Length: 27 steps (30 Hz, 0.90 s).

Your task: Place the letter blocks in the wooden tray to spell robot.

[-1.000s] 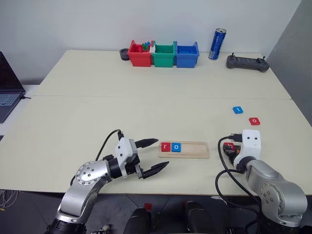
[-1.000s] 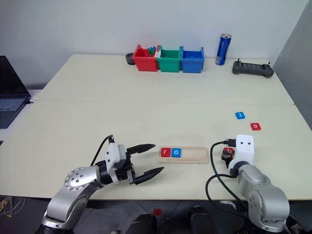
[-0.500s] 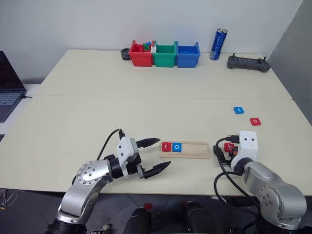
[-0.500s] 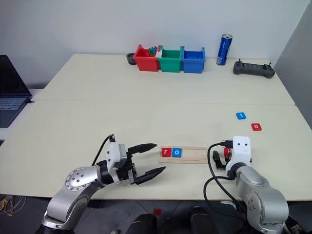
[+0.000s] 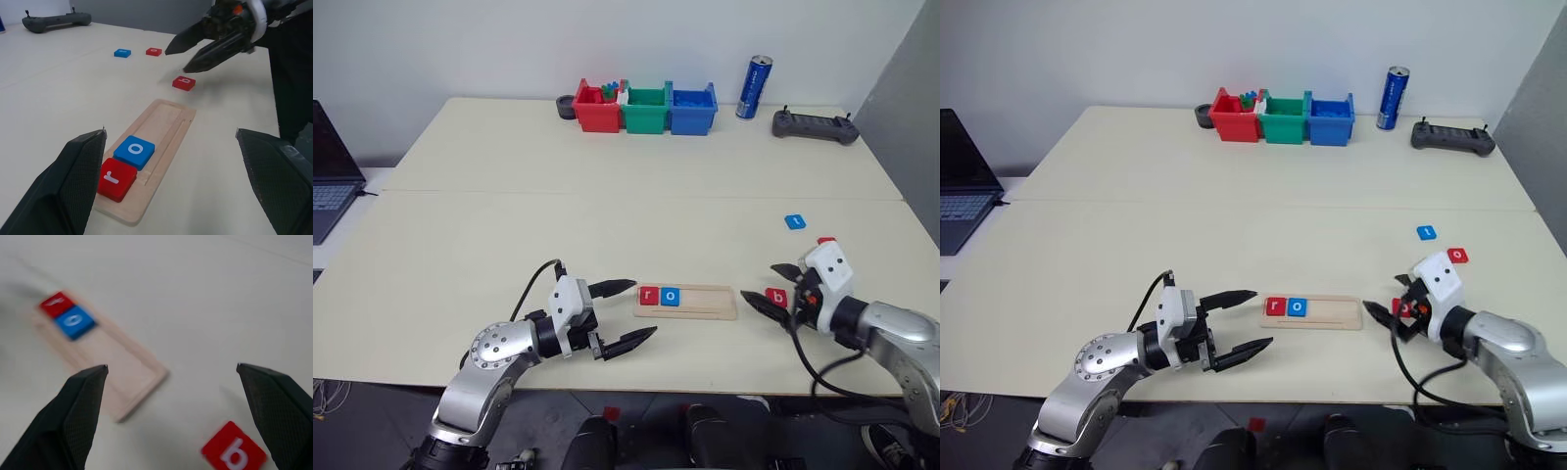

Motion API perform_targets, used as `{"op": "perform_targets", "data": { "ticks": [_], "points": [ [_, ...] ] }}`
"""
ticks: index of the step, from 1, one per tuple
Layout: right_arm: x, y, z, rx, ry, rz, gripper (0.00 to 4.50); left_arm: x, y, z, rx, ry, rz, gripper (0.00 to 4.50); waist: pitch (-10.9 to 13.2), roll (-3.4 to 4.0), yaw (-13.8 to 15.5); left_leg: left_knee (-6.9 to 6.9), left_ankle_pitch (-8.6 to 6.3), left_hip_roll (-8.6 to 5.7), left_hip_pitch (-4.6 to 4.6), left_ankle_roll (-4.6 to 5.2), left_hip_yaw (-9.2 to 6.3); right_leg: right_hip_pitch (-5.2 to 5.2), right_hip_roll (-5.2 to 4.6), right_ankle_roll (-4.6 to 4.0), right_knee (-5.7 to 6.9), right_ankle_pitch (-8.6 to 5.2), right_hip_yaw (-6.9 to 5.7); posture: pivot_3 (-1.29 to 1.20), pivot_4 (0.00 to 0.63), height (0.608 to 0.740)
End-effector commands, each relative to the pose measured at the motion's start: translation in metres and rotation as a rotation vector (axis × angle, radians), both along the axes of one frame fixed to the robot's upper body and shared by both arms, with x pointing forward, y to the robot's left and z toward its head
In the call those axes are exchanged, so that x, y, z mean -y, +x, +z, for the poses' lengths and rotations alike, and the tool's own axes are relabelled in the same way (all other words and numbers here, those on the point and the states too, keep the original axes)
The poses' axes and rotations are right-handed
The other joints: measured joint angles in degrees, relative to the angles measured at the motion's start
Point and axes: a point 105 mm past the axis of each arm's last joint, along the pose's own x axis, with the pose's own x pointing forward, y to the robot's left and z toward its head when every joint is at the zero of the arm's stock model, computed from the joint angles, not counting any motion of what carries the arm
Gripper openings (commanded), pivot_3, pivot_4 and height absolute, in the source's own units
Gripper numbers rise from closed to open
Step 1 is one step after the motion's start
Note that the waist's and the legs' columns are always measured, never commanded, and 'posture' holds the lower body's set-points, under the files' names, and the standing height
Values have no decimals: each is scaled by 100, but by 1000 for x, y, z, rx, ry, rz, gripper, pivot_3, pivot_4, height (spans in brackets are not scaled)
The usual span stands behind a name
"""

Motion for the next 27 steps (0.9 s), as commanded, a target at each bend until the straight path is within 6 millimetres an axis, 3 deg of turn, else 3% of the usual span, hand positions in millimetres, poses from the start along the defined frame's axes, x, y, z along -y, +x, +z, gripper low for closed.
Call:
{"op": "perform_targets", "data": {
  "ticks": [1,6,17,27],
  "points": [
    [11,-1,-1,57,-80,166,4478,3,0,7,43,-7,-18,4500,1,-1,1,1,0,-1,1,0,4,0,-2,1,0,2,2,0,150,740],
    [28,12,-19,53,-172,269,4478,6,-1,7,46,-9,-26,4500,2,-2,-10,1,0,2,6,0,6,0,1,-10,4,8,4,0,150,740],
    [43,31,-45,7,-235,341,4478,7,-1,11,57,-5,-31,4500,2,-3,6,4,0,-2,6,0,5,0,-4,-27,5,18,4,0,150,740],
    [51,41,-50,-29,-228,317,4478,7,-1,13,55,-1,-34,4500,2,-2,3,7,0,-2,17,-1,1,14,-4,-27,7,19,3,0,150,740]
  ]
}}
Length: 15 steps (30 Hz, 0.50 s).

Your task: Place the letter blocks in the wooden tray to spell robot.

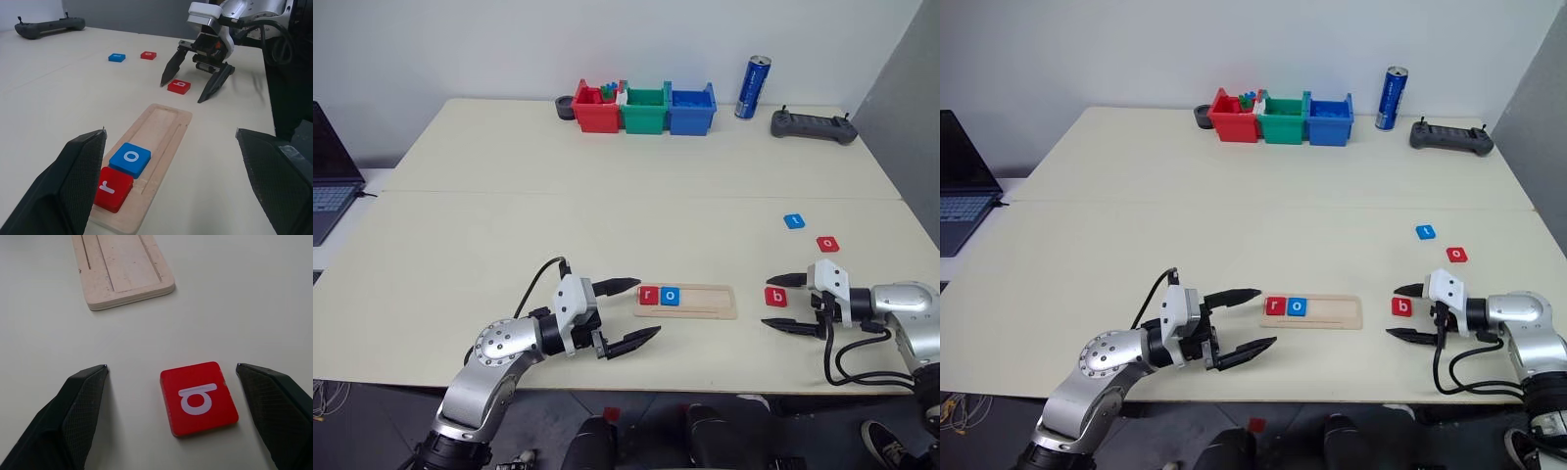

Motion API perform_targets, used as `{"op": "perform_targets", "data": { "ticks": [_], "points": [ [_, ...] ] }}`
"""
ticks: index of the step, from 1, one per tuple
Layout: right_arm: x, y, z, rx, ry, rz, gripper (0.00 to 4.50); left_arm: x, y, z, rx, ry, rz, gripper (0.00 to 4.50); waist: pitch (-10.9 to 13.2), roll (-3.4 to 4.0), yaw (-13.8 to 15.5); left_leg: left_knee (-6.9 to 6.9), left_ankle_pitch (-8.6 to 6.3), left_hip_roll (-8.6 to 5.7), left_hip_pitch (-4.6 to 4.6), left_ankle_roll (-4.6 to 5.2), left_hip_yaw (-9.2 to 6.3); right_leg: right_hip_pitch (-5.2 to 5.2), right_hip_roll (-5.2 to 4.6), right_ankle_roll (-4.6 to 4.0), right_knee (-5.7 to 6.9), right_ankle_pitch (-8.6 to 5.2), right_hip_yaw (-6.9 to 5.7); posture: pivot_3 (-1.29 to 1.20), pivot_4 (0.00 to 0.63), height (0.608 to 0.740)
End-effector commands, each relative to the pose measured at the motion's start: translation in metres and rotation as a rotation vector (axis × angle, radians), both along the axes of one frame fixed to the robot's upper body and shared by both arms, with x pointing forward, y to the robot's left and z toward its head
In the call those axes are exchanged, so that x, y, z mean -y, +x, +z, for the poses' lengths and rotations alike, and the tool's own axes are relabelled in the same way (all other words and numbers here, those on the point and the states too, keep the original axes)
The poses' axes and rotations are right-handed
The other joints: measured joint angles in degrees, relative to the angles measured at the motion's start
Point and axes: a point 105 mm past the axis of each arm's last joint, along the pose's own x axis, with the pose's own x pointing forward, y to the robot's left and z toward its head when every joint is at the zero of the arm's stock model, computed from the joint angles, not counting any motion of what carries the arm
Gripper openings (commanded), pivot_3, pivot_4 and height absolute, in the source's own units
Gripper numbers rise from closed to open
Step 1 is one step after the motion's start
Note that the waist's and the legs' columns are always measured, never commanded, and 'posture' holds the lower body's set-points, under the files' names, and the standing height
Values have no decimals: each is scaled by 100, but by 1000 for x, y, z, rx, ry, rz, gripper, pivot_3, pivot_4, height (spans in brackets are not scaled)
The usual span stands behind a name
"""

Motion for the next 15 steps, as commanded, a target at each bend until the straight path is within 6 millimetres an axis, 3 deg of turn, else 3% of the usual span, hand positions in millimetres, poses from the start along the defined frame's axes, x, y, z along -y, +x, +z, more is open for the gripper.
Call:
{"op": "perform_targets", "data": {
  "ticks": [1,7,15],
  "points": [
    [7,3,-2,-16,-31,-14,4478,3,-2,10,41,-3,-20,4500,0,0,2,0,0,0,2,0,-1,3,0,0,0,0,-1,0,150,740],
    [13,5,-4,-38,-42,-29,4478,2,0,11,42,2,-26,4500,0,0,4,0,0,-2,17,0,-5,25,0,0,-5,0,-2,0,150,740],
    [14,1,-2,-46,-39,-20,1780,6,-2,16,45,1,-34,4500,0,0,1,-5,-2,-1,64,2,-2,74,0,1,-14,-2,0,0,150,740]
  ]
}}
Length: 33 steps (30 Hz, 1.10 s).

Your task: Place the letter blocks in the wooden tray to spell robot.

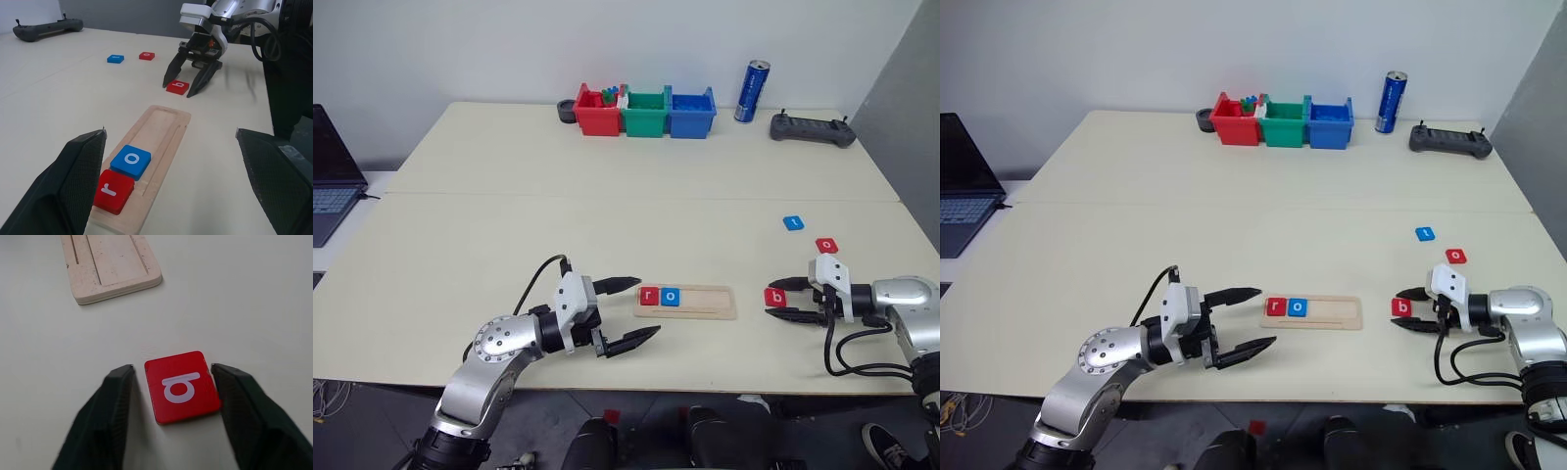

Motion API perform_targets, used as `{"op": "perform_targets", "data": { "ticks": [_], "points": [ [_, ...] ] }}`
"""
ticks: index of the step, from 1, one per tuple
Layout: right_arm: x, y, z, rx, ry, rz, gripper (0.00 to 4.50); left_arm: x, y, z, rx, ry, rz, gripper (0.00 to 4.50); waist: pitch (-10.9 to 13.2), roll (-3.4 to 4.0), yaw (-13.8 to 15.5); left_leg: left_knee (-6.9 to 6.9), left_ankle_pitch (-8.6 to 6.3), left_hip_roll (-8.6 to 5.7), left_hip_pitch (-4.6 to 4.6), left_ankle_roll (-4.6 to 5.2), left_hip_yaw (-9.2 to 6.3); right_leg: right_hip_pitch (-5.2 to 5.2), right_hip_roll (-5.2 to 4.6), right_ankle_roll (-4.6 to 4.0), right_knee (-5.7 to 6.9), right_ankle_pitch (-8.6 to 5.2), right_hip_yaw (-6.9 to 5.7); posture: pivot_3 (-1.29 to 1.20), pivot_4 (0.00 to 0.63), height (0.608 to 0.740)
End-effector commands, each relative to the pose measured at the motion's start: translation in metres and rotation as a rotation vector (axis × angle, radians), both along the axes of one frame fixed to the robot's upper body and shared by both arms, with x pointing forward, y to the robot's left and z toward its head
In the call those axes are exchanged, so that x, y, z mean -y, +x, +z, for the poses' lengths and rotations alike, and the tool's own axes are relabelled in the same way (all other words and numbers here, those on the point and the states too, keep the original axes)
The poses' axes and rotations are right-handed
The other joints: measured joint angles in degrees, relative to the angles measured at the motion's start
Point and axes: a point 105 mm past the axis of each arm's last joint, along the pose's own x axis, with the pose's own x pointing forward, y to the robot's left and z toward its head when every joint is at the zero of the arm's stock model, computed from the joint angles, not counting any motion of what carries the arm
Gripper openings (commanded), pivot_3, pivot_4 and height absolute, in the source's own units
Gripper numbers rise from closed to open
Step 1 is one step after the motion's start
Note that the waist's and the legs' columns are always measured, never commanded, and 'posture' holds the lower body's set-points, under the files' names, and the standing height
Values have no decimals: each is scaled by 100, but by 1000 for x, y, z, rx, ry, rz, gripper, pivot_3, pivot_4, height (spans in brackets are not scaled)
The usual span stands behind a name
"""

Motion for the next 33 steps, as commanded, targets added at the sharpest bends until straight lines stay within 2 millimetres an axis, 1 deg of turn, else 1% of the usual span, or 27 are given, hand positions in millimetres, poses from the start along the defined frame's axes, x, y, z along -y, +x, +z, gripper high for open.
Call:
{"op": "perform_targets", "data": {
  "ticks": [1,3,6,8,10,13,15,18,20,25,33],
  "points": [
    [6,-3,1,-5,-34,-5,1519,6,-3,16,54,-15,-25,4500,0,0,1,0,0,0,0,0,0,0,0,0,0,0,0,0,150,740],
    [4,-1,3,8,-32,-3,1467,7,-3,17,55,-16,-25,4500,0,0,1,0,0,0,0,0,0,1,0,0,0,0,0,0,150,740],
    [-6,0,11,38,-27,28,1467,7,-2,19,56,-19,-24,4500,0,0,-4,0,0,1,1,0,0,1,0,0,1,0,0,0,150,740],
    [-21,1,20,62,4,67,1467,5,0,19,56,-19,-22,4500,1,1,-11,0,0,1,2,0,0,0,0,0,3,0,0,0,150,740],
    [-43,0,32,88,40,119,1467,3,0,18,56,-12,-21,4500,2,4,-28,-1,0,2,2,0,1,-2,1,0,5,0,2,0,150,740],
    [-69,-1,43,114,85,167,1467,-1,1,15,53,-5,-19,4500,2,4,-13,-2,0,3,2,0,-3,-2,2,0,6,0,-1,0,150,740],
    [-85,-3,45,119,97,197,1467,-2,1,13,53,-2,-20,4500,2,4,2,-1,0,0,1,0,-3,-2,1,0,4,0,-1,0,150,740],
    [-104,-5,40,104,107,220,1467,-3,2,13,55,-2,-23,4500,3,4,10,-1,0,0,-1,-1,-5,-2,0,0,2,0,-3,0,150,740],
    [-111,-5,38,99,109,224,1467,-4,3,13,57,0,-24,4500,3,4,12,-2,0,0,-3,-1,-7,-3,0,0,2,-1,-5,0,150,740],
    [-122,-5,37,92,94,239,1467,-9,3,11,58,11,-22,4500,3,4,11,-2,0,0,-3,-1,-7,-5,0,0,2,0,-5,0,150,740],
    [-142,-1,40,102,115,258,1467,-10,4,9,57,8,-18,4500,4,5,5,-3,0,1,-3,-1,-8,-6,0,0,2,-1,-7,0,150,740]
  ]
}}
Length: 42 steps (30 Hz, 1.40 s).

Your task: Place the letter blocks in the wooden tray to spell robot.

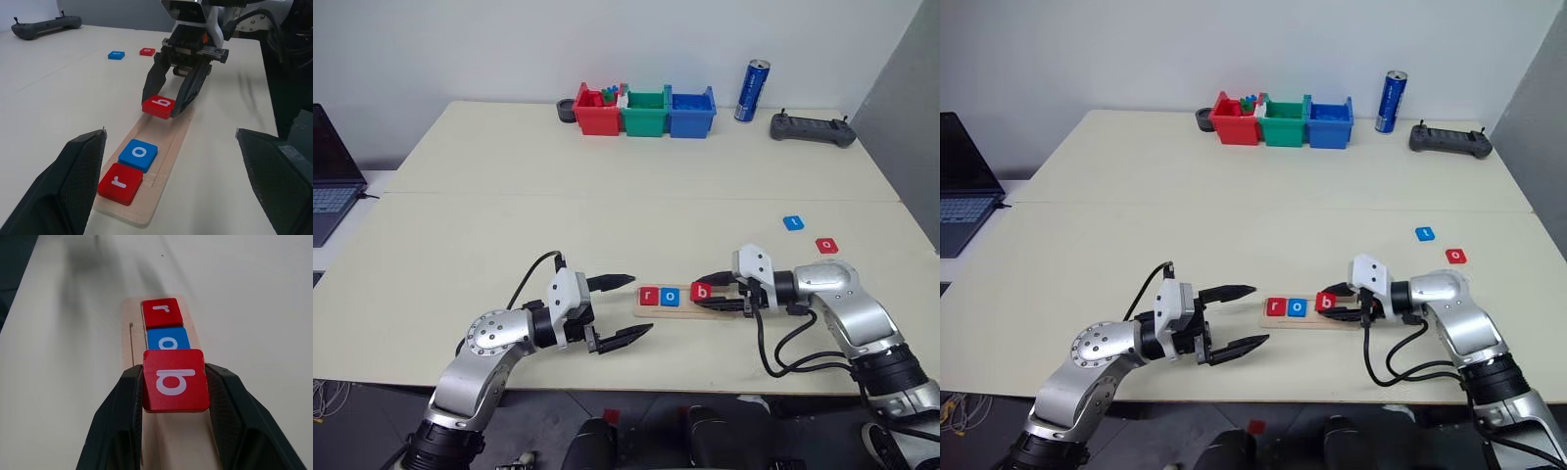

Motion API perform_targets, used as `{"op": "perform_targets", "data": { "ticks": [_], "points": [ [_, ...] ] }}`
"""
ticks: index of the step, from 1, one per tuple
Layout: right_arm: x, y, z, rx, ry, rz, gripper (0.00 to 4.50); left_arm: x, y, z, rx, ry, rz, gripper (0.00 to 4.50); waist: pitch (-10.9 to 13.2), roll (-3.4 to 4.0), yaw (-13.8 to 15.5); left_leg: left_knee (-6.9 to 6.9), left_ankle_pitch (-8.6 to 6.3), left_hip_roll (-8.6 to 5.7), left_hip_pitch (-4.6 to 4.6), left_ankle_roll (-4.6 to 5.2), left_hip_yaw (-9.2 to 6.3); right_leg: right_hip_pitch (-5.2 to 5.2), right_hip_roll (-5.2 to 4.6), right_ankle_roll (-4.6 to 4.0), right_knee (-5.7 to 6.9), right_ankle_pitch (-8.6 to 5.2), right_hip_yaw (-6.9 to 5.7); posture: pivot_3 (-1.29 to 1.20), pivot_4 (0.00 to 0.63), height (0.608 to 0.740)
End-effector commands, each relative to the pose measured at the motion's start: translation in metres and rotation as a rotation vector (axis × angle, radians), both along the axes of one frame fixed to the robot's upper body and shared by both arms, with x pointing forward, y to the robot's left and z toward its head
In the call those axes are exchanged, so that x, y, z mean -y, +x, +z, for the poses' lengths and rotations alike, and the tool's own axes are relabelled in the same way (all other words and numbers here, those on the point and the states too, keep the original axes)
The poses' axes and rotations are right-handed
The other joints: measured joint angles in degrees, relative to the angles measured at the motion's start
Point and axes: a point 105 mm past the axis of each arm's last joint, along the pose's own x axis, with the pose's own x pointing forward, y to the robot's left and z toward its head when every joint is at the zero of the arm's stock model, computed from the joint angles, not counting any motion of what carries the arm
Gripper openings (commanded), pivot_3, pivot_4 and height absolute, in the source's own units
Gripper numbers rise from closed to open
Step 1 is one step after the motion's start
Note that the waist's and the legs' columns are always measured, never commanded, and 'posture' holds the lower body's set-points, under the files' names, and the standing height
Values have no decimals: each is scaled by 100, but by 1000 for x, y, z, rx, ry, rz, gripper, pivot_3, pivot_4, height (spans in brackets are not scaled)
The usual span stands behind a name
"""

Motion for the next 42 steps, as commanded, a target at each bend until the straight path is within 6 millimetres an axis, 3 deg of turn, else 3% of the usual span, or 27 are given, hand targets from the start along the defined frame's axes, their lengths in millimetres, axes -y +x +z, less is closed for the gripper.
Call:
{"op": "perform_targets", "data": {
  "ticks": [1,14,35,42],
  "points": [
    [-9,3,12,56,-2,29,1467,-1,-1,6,35,-11,-4,4500,0,0,0,0,0,0,0,0,1,0,0,0,0,0,1,0,150,740],
    [-3,7,0,45,-50,28,1467,-1,-4,4,31,-9,-6,4500,0,0,-5,-1,0,0,-1,0,-1,-1,0,0,0,0,-2,0,150,740],
    [-10,11,-5,11,-51,42,1467,-6,0,5,44,11,2,4500,1,1,-9,-3,0,0,-1,0,-1,-2,0,0,-1,0,-2,0,150,740],
    [-10,16,-2,16,-48,32,3931,-6,1,5,48,14,4,4500,1,2,-10,-3,0,0,-1,0,-1,-2,0,0,-1,0,-2,0,150,740]
  ]
}}
